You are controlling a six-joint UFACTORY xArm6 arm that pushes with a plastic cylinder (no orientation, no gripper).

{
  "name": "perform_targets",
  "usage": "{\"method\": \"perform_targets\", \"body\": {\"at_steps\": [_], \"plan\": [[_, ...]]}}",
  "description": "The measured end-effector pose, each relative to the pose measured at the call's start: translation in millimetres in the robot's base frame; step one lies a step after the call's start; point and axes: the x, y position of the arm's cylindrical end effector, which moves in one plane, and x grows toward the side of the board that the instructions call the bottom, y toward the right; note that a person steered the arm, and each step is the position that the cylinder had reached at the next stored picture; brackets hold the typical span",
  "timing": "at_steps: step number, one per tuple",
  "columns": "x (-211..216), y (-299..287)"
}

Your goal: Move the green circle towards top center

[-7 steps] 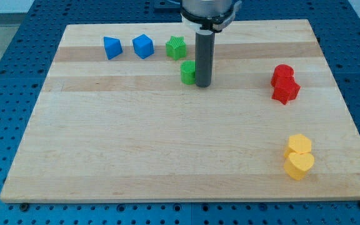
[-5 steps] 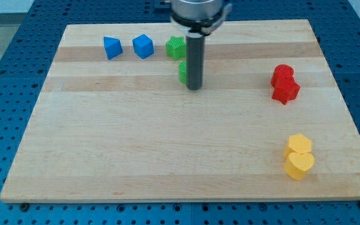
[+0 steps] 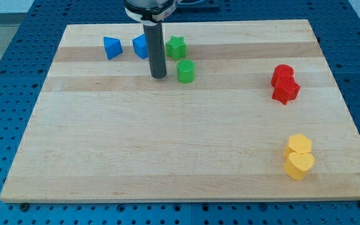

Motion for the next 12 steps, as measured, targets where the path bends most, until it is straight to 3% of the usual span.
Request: {"method": "perform_targets", "body": {"at_steps": [4, 6, 8, 12], "plan": [[-0.2, 59.1], [34.0, 49.1], [40.7, 107.3], [40.7, 82.0]]}}
